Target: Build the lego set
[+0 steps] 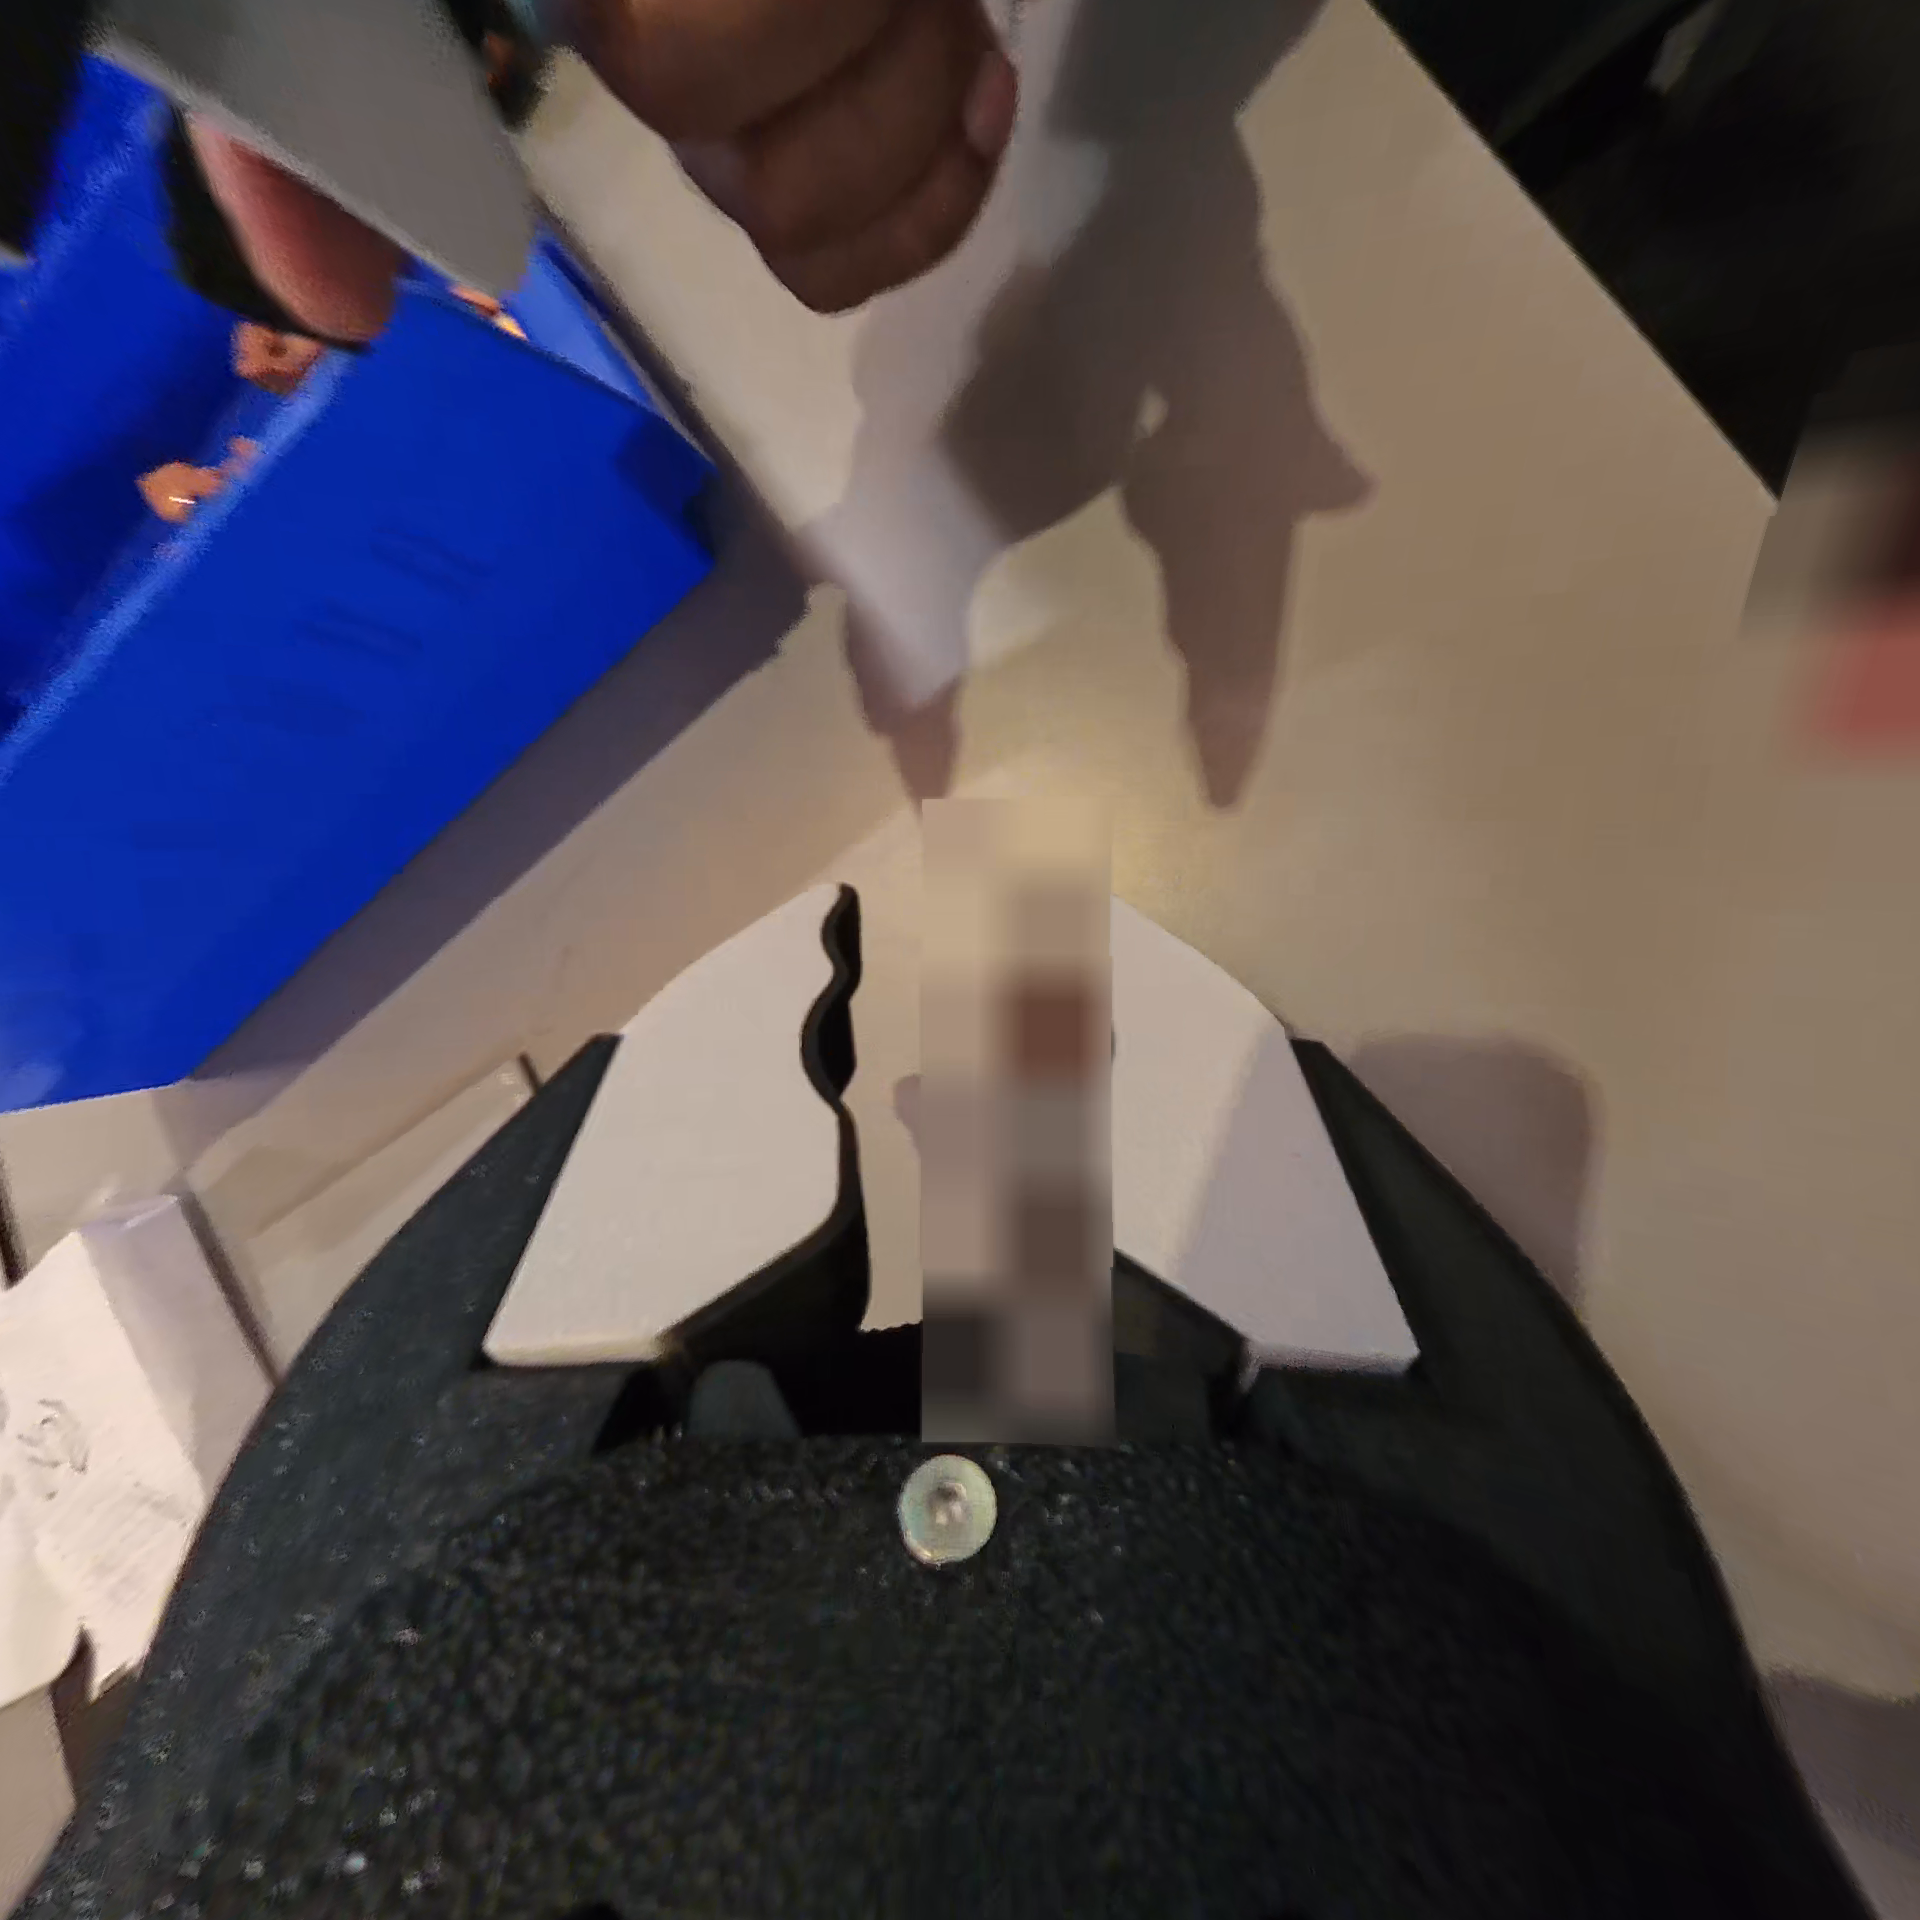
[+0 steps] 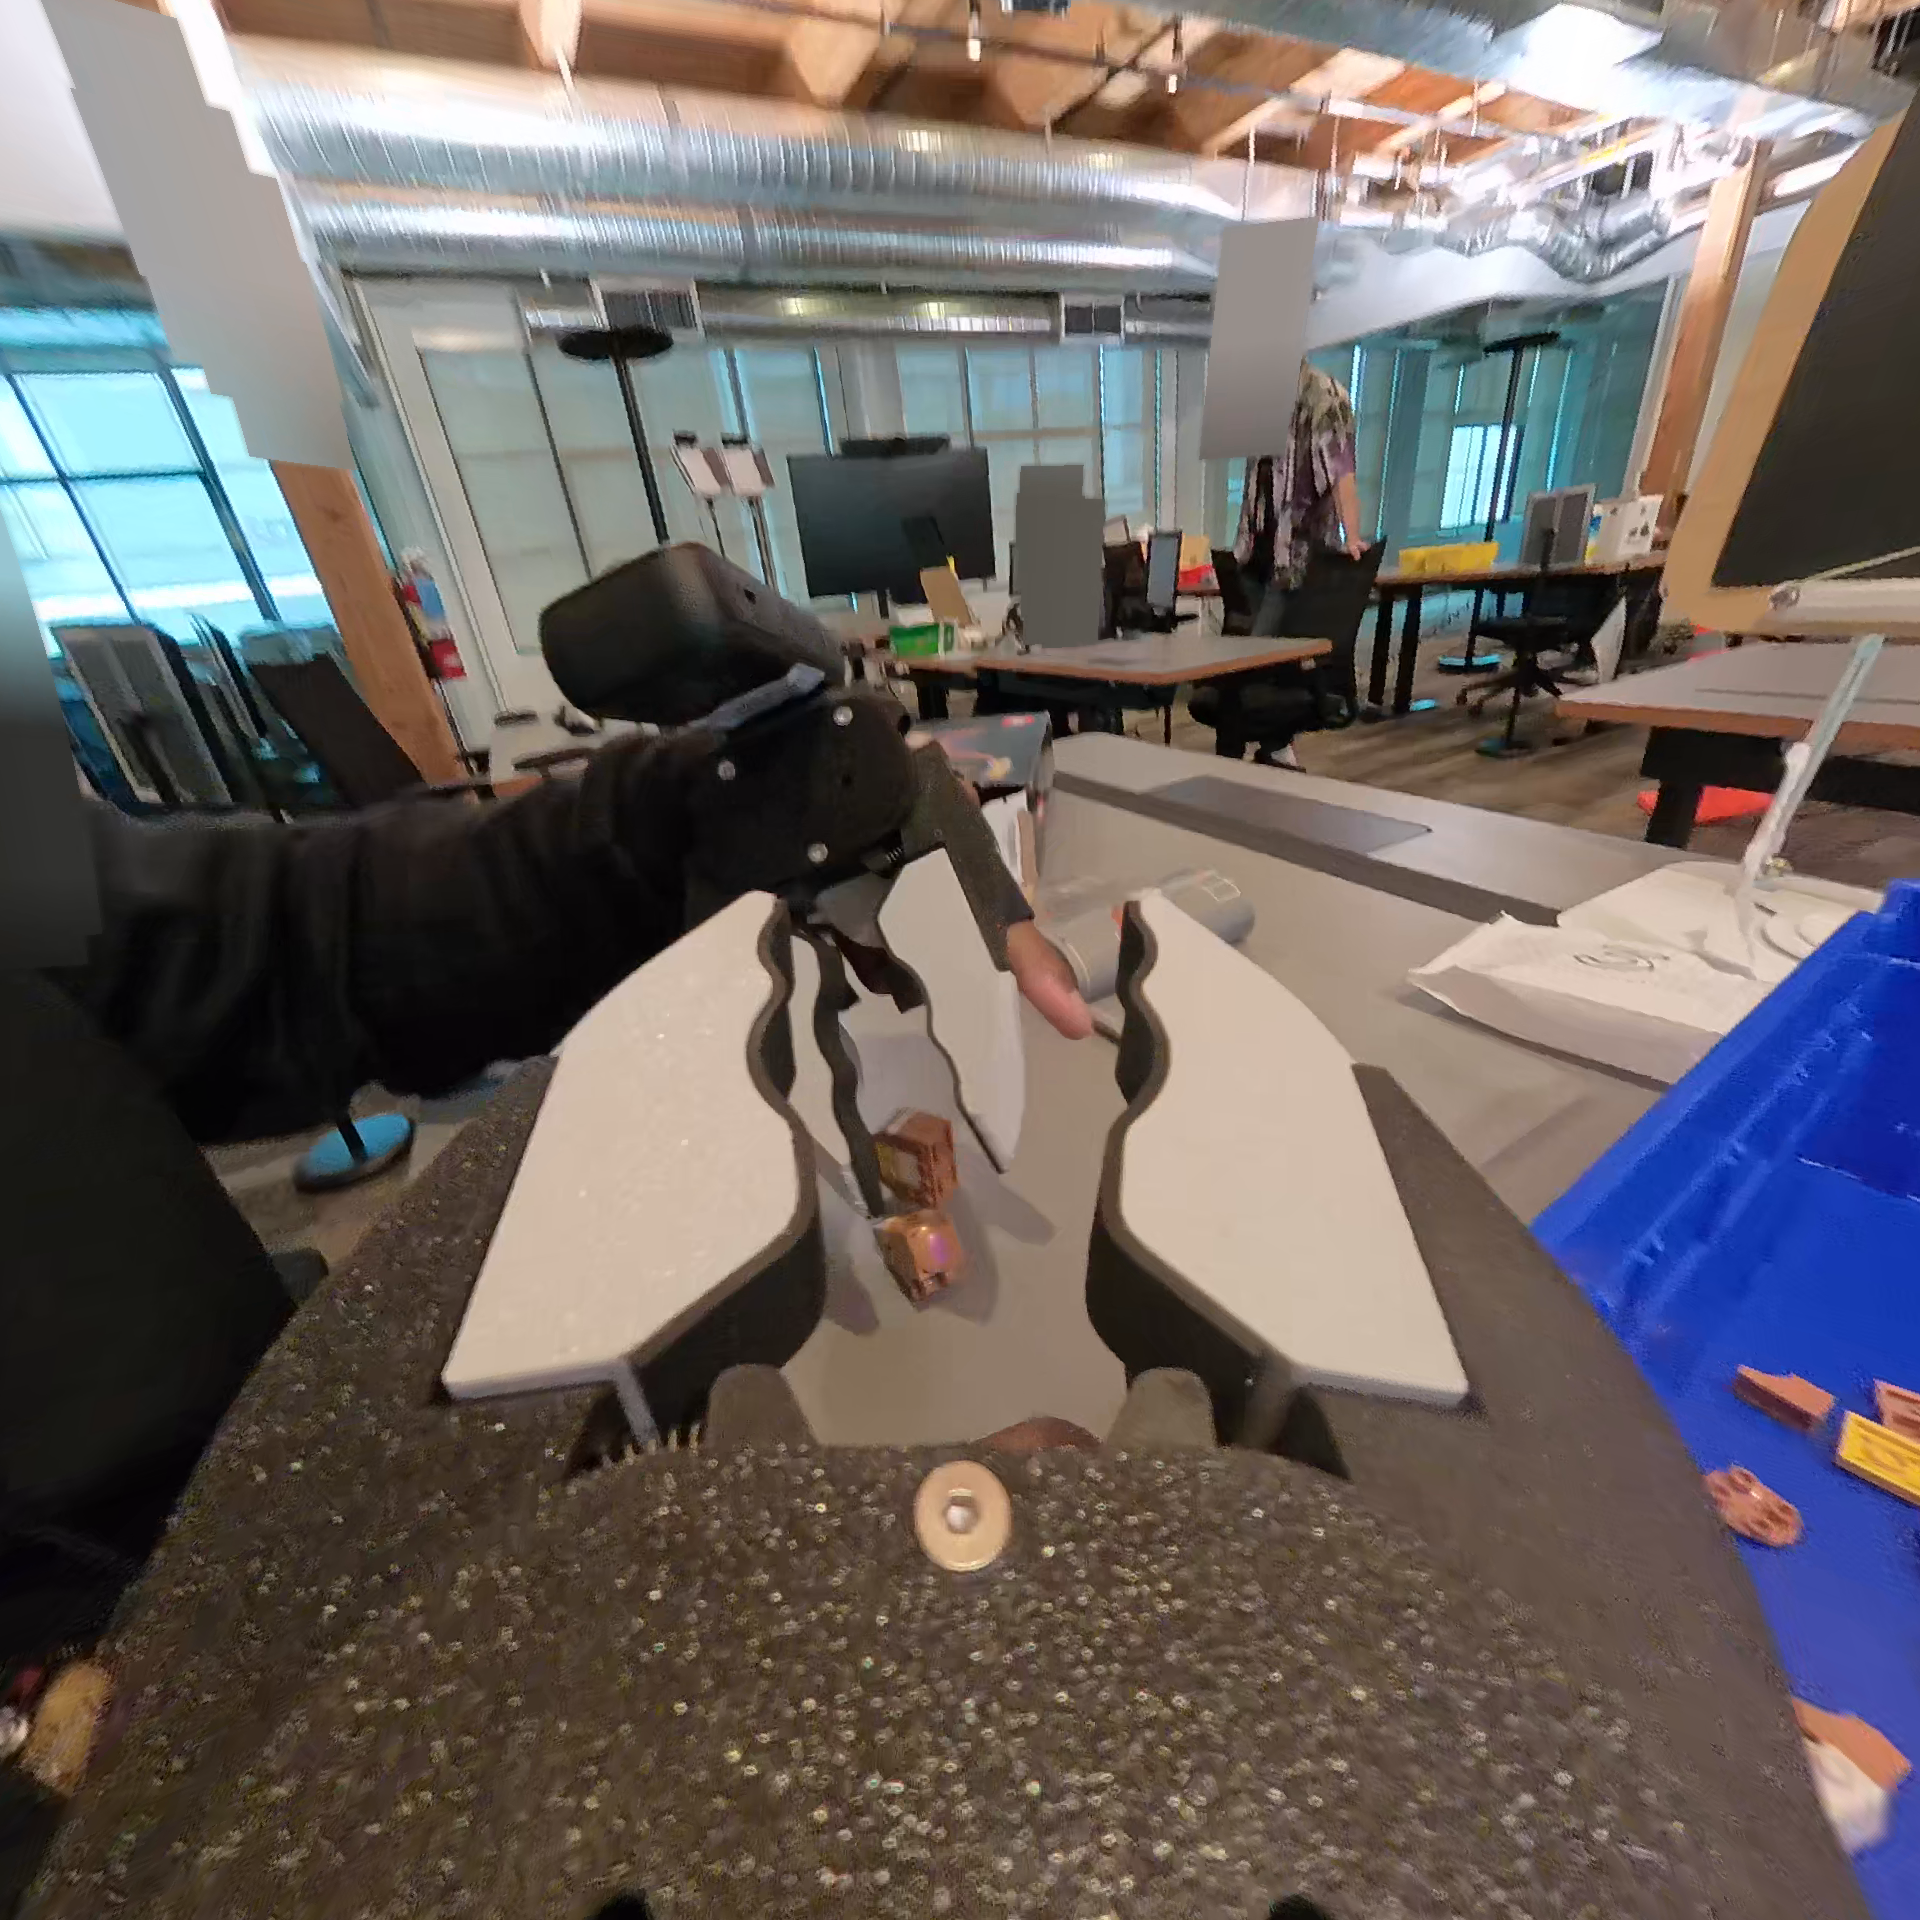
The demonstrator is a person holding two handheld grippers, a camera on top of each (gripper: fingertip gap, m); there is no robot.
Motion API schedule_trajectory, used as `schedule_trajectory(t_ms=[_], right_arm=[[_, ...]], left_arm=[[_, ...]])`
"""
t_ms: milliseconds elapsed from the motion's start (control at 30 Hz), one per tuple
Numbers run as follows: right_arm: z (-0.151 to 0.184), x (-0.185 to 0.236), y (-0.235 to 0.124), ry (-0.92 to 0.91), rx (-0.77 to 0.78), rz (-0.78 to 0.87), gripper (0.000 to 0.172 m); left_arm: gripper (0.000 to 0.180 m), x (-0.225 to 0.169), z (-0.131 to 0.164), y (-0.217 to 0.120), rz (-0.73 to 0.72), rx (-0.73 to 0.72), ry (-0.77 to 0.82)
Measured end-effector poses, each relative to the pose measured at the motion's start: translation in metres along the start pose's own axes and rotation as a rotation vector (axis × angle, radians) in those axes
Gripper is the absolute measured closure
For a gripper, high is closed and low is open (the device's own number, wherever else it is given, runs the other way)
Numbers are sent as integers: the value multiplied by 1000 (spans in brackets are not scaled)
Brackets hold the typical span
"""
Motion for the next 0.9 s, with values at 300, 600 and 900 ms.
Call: schedule_trajectory(t_ms=[300, 600, 900], right_arm=[[-38, -1, -8, 420, -342, -17, 117], [-54, 22, -20, 568, -532, -53, 118], [-58, 31, -32, 641, -572, -91, 116]], left_arm=[[151, -24, -58, -2, -123, -461, -126], [151, -44, -86, 30, -104, -593, -78], [163, -55, -96, 29, -230, -543, 56]])
Point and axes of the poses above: each gripper's, where its closed fingertips meet, y out along the fingers, z out of its underside, x = y × z across the jaws, the point moved 4 cm from there along -y, back along the fingers, and after that the axes turned 12 degrees about z, right-handed, at the moved point
